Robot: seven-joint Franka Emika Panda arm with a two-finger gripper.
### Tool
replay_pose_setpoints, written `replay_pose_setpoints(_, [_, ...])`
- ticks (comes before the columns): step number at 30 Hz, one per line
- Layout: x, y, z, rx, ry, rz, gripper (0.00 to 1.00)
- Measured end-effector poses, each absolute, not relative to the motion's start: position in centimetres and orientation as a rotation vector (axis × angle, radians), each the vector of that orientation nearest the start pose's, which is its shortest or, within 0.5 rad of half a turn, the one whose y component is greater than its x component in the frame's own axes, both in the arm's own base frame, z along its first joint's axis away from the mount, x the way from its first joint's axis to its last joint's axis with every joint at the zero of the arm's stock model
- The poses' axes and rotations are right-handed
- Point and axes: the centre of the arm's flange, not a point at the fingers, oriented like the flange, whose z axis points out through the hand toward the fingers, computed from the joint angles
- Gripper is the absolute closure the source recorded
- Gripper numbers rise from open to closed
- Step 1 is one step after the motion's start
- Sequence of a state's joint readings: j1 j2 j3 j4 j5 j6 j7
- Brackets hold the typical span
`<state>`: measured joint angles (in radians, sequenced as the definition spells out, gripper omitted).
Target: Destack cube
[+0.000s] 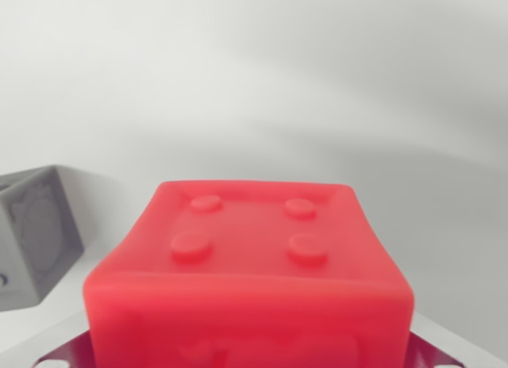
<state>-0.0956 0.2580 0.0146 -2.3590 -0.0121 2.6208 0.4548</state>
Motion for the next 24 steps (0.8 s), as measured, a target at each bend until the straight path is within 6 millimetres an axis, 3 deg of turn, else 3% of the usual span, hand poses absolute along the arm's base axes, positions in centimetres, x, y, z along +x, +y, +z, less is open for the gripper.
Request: replay_pose_setpoints(24, [53.3, -8.4, 21.5, -3.009, 0.913, -0.004, 1.00])
